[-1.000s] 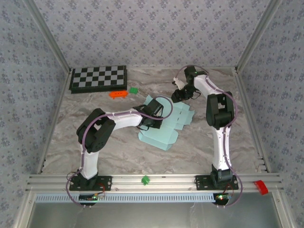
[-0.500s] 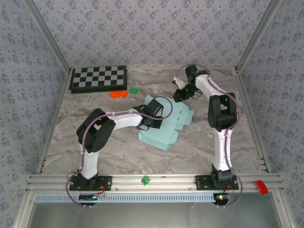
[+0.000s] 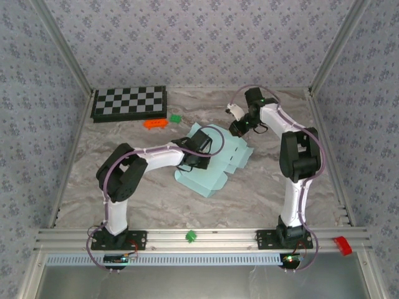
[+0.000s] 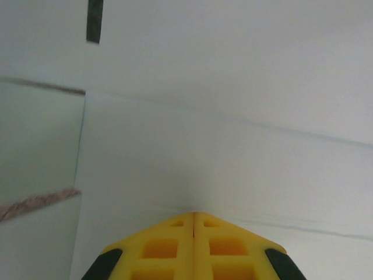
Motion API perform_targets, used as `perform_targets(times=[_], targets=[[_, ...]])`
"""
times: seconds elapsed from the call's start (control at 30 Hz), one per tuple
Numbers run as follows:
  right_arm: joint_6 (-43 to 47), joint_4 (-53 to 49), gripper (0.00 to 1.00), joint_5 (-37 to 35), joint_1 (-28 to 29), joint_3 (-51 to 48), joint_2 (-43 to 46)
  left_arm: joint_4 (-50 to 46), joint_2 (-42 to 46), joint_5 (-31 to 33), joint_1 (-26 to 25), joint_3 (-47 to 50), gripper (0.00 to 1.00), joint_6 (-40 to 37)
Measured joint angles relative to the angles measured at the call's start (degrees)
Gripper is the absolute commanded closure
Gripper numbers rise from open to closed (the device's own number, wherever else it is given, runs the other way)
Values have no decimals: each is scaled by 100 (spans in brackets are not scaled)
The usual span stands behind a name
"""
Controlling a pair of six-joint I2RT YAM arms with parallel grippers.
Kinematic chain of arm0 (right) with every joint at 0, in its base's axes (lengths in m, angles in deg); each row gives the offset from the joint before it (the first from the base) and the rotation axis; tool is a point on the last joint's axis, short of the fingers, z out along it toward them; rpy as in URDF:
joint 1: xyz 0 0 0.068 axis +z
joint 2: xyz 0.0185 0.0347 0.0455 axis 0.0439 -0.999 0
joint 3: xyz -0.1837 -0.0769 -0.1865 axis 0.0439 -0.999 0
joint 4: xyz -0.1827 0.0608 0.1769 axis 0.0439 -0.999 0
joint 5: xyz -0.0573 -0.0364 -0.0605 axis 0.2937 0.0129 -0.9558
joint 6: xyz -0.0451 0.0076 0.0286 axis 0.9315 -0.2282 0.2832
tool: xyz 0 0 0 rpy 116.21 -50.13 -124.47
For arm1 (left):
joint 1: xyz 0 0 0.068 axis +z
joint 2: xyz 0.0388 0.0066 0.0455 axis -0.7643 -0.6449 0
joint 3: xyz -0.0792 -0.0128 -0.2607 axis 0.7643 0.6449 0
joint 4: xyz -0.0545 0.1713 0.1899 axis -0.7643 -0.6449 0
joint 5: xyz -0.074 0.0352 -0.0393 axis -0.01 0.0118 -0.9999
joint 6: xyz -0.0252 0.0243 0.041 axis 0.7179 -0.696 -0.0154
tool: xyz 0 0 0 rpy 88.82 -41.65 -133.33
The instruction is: Fold the paper box
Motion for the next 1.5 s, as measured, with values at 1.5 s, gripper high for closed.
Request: perform_targets(times=[1.5], targets=[[1143,3764,100,-1438,909,-3178,2149,942,1320,-306,643,2039,100,1268]])
